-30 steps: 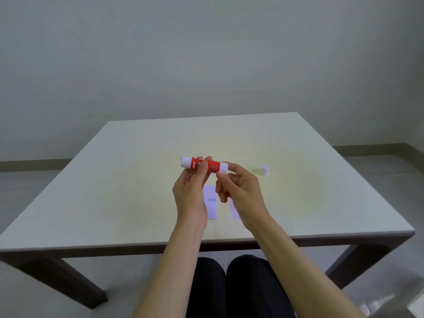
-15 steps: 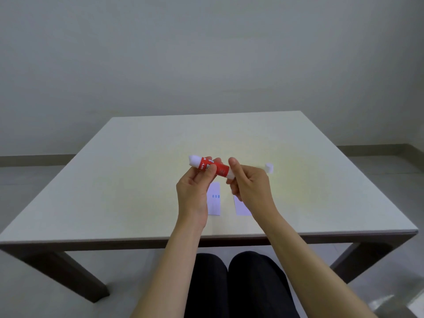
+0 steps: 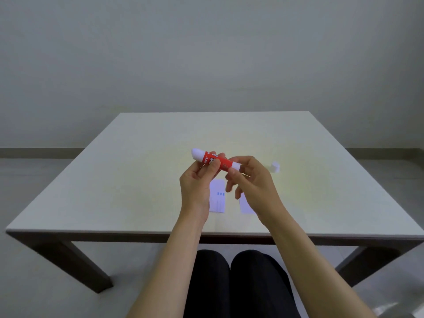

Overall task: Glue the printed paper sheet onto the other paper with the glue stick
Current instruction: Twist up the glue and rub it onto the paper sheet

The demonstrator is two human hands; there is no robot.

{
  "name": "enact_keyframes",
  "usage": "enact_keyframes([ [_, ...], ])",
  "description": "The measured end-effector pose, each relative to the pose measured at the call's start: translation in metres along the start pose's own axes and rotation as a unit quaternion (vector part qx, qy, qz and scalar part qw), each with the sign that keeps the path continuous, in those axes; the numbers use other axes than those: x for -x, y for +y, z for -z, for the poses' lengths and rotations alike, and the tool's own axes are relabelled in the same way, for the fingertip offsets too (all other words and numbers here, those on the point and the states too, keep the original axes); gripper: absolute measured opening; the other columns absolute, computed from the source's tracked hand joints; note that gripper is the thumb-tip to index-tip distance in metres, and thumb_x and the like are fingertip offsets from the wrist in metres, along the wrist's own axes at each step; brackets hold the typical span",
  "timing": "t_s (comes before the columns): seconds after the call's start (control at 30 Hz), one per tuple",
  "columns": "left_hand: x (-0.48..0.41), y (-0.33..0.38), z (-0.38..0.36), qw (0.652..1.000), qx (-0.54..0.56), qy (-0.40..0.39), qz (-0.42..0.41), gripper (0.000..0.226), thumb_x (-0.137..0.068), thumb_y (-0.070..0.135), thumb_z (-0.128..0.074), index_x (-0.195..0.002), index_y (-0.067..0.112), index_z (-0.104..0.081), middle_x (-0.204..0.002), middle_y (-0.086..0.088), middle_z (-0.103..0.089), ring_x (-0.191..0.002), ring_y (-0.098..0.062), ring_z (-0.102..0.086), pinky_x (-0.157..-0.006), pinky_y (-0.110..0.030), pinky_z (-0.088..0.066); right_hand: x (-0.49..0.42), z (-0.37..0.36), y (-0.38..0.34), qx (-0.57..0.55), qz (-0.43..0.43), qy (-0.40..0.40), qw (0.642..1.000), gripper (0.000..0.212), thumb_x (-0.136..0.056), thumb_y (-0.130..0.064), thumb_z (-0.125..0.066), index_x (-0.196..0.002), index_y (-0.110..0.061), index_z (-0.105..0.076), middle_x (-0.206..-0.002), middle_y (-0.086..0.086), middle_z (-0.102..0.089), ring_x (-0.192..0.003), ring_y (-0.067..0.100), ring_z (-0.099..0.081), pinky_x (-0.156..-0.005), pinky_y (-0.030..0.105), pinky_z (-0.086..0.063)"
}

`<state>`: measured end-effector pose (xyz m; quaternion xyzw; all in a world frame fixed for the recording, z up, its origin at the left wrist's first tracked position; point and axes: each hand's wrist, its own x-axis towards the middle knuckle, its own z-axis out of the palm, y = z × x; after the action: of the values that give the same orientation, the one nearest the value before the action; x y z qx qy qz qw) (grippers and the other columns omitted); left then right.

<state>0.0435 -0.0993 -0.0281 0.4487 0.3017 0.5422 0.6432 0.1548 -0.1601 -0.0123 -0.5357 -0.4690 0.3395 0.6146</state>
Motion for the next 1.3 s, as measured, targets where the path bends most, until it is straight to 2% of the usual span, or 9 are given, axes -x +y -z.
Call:
enact_keyframes([
  [0.17,0.003,0.001,-0.004,0.999,-0.028,-0.024,-0.006,0.016,-0.081,0.025,-0.07,-0.095,0.019,-0.073,-0.101,0.004,-0.076,-0.106,-0.01,-0.067,-0.1,-0.031,-0.042,-0.005,0.0,-0.003,-0.01,-0.13,0.041,0.991,0.054,-0.096,-0.05,-0.039,-0.066,-0.01,-0.059,-0.041,-0.002,-0.05,-0.034,0.015,-0.041,-0.035,0.015,-0.031],
  [0.33,0.002,0.005,-0.005,1.0,-0.019,-0.002,-0.004,0.015,-0.082,0.022,-0.069,-0.096,0.017,-0.073,-0.101,0.002,-0.076,-0.108,-0.014,-0.066,-0.107,-0.04,-0.04,-0.003,0.001,0.001,-0.036,-0.036,0.021,0.999,0.019,-0.091,-0.026,-0.059,-0.106,-0.014,-0.056,-0.073,0.003,-0.065,-0.045,0.013,-0.054,-0.041,0.021,-0.038],
  [0.47,0.002,0.002,-0.003,1.0,-0.019,-0.006,0.003,0.012,-0.079,0.026,-0.07,-0.089,0.022,-0.075,-0.101,0.003,-0.076,-0.109,-0.013,-0.065,-0.107,-0.038,-0.039,-0.005,-0.002,0.008,-0.113,-0.148,0.033,0.982,0.038,-0.093,-0.042,-0.052,-0.083,-0.006,-0.059,-0.042,-0.006,-0.044,-0.033,0.009,-0.03,-0.034,0.017,-0.025],
  [0.63,0.007,-0.003,0.001,1.0,0.0,0.001,0.015,0.01,-0.083,0.026,-0.068,-0.084,0.027,-0.077,-0.1,0.003,-0.076,-0.103,-0.011,-0.068,-0.096,-0.03,-0.046,-0.011,-0.003,0.009,-0.128,-0.248,0.009,0.96,0.051,-0.085,-0.06,-0.052,-0.069,-0.012,-0.054,-0.047,-0.004,-0.041,-0.036,0.01,-0.03,-0.033,0.019,-0.023],
  [0.77,0.006,-0.004,0.001,0.999,-0.016,0.02,0.036,0.014,-0.082,0.03,-0.068,-0.09,0.022,-0.076,-0.091,0.008,-0.076,-0.086,-0.007,-0.07,-0.069,-0.024,-0.051,-0.007,-0.011,0.014,-0.226,-0.159,-0.065,0.959,0.041,-0.084,-0.04,-0.063,-0.111,-0.01,-0.06,-0.078,0.001,-0.068,-0.05,0.015,-0.051,-0.045,0.021,-0.04],
  [0.87,-0.003,0.0,0.012,0.992,-0.124,-0.022,0.009,0.025,-0.083,0.035,-0.067,-0.107,0.033,-0.069,-0.113,0.018,-0.068,-0.102,0.005,-0.061,-0.08,-0.013,-0.044,-0.016,-0.012,0.014,-0.309,-0.171,0.004,0.936,0.009,-0.09,-0.021,-0.061,-0.089,-0.013,-0.063,-0.065,-0.001,-0.059,-0.046,0.011,-0.05,-0.043,0.018,-0.041],
  [0.97,-0.026,0.018,0.049,0.982,-0.188,-0.021,0.009,0.046,-0.089,0.03,-0.06,-0.133,0.027,-0.049,-0.136,0.016,-0.05,-0.114,0.005,-0.048,-0.088,-0.012,-0.033,-0.032,0.004,0.015,-0.392,-0.215,0.12,0.886,0.02,-0.088,-0.018,-0.059,-0.07,-0.014,-0.053,-0.05,-0.001,-0.048,-0.038,0.012,-0.047,-0.036,0.017,-0.038],
  [1.13,-0.049,0.02,0.103,0.825,-0.517,-0.223,0.053,0.06,-0.09,0.028,-0.06,-0.144,0.031,-0.034,-0.152,0.014,-0.03,-0.142,-0.003,-0.019,-0.114,-0.027,-0.016,-0.047,0.018,0.03,-0.378,-0.246,0.157,0.879,0.017,-0.086,-0.02,-0.051,-0.073,-0.011,-0.043,-0.066,0.015,-0.064,-0.042,0.021,-0.053,-0.047,0.022,-0.05],
  [1.3,-0.061,0.0,0.1,0.695,-0.641,-0.322,0.036,0.073,-0.093,0.045,-0.048,-0.151,0.031,-0.006,-0.159,0.017,-0.001,-0.147,-0.009,0.008,-0.118,-0.042,0.011,-0.058,-0.003,0.038,-0.318,-0.259,0.094,0.907,0.011,-0.085,-0.015,-0.058,-0.078,-0.006,-0.058,-0.056,0.009,-0.066,-0.048,0.024,-0.059,-0.052,0.029,-0.057],
])
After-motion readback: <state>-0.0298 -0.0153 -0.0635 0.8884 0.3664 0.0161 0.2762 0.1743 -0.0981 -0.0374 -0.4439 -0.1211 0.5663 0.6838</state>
